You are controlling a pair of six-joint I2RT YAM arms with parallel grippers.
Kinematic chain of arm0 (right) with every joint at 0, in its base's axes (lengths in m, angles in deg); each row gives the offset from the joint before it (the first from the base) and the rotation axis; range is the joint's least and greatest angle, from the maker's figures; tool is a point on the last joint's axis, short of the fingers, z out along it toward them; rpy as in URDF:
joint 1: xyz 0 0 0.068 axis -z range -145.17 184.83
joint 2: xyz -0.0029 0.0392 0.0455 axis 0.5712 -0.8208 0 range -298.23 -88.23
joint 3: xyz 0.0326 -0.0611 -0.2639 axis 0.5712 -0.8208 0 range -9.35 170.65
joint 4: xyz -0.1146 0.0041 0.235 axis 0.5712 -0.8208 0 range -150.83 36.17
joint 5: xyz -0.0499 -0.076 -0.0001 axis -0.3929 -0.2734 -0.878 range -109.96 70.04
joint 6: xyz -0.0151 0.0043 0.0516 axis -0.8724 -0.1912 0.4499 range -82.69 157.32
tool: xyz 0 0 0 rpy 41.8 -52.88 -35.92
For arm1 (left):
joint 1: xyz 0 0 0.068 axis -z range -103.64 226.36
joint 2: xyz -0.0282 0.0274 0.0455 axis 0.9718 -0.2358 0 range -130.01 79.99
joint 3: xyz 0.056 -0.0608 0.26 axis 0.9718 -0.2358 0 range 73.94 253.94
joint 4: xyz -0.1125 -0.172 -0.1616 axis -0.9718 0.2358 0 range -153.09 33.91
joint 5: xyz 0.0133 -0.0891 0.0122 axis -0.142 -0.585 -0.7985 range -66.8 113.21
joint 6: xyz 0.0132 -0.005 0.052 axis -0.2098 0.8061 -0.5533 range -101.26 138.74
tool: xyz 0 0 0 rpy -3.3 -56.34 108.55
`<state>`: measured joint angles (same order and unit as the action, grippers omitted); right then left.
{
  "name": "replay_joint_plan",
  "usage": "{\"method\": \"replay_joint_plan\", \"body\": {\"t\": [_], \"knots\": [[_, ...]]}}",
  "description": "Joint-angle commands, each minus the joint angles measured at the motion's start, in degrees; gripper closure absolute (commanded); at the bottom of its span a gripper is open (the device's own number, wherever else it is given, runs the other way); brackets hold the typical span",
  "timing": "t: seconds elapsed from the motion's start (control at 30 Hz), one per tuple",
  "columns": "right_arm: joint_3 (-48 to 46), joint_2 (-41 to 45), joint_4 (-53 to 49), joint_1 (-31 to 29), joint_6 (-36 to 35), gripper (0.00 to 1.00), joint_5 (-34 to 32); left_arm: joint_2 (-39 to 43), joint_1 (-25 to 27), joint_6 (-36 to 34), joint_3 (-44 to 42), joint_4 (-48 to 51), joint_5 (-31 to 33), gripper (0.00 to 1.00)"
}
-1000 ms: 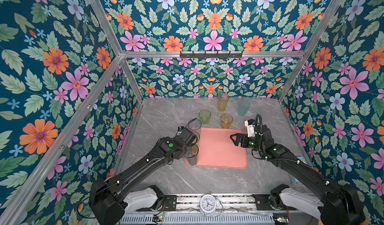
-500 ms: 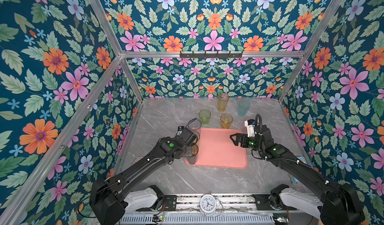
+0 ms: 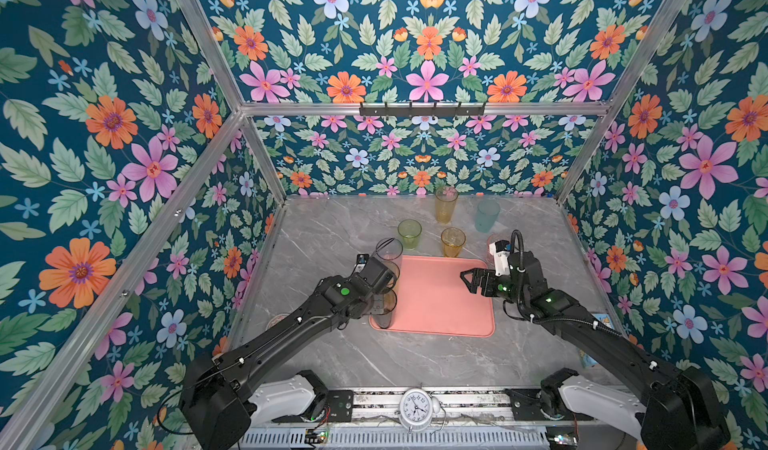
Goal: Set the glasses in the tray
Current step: 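Lower the grey glass onto the tray beside the green glass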
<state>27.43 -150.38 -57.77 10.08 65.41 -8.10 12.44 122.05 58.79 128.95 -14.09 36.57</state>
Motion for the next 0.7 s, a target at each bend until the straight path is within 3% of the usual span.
{"method": "replay_joint_plan", "body": {"t": [0.0,0.23,0.67], "knots": [[-0.1,0.3,0.9,0.0,0.0,0.02,-0.3,0.0,-0.1,-0.4,-0.4,-2.0,0.1,1.00],[-0.4,0.3,1.0,0.0,0.0,0.02,-0.3,-0.3,-0.1,-0.3,-0.8,-1.9,0.0,1.00],[-0.6,0.4,0.9,0.0,0.0,0.02,-0.4,0.5,0.0,-0.1,-0.1,-1.7,-0.8,0.72]]}}
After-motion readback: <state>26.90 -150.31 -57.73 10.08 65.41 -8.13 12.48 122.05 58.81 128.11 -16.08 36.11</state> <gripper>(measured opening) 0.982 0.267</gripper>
